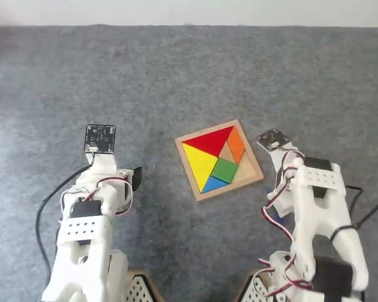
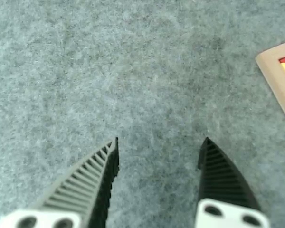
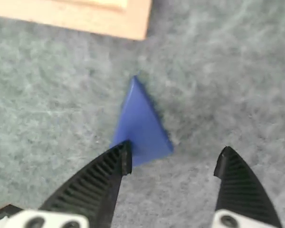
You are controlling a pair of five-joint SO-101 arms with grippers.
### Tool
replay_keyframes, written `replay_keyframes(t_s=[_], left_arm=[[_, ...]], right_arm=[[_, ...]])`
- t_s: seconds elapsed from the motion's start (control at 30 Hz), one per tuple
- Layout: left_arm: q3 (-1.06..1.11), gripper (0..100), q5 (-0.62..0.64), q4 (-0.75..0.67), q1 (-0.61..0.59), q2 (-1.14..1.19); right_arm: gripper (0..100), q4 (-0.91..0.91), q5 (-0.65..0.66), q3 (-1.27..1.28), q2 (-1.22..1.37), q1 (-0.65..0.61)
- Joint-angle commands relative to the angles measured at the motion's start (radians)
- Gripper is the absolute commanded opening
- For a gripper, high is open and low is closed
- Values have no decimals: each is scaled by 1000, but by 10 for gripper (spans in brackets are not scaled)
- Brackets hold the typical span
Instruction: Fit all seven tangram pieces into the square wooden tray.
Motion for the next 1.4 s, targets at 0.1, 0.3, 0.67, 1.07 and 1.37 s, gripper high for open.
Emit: replay_keyframes(t_s=[0.1, 0.3, 0.67, 1.07, 1.37], left_arm=[[-2, 269, -9, -20, 5, -5], [-2, 269, -9, -20, 5, -5], [-2, 269, -9, -17, 3, -5], [-2, 269, -9, -17, 3, -5], [-2, 269, -9, -17, 3, -5]], right_arm=[[302, 62, -57, -80, -127, -8], [303, 246, -38, -126, -165, -150], [385, 119, -29, -74, 36, -110], [295, 4, 46, -87, 246, -93], [263, -31, 41, -137, 248, -76]])
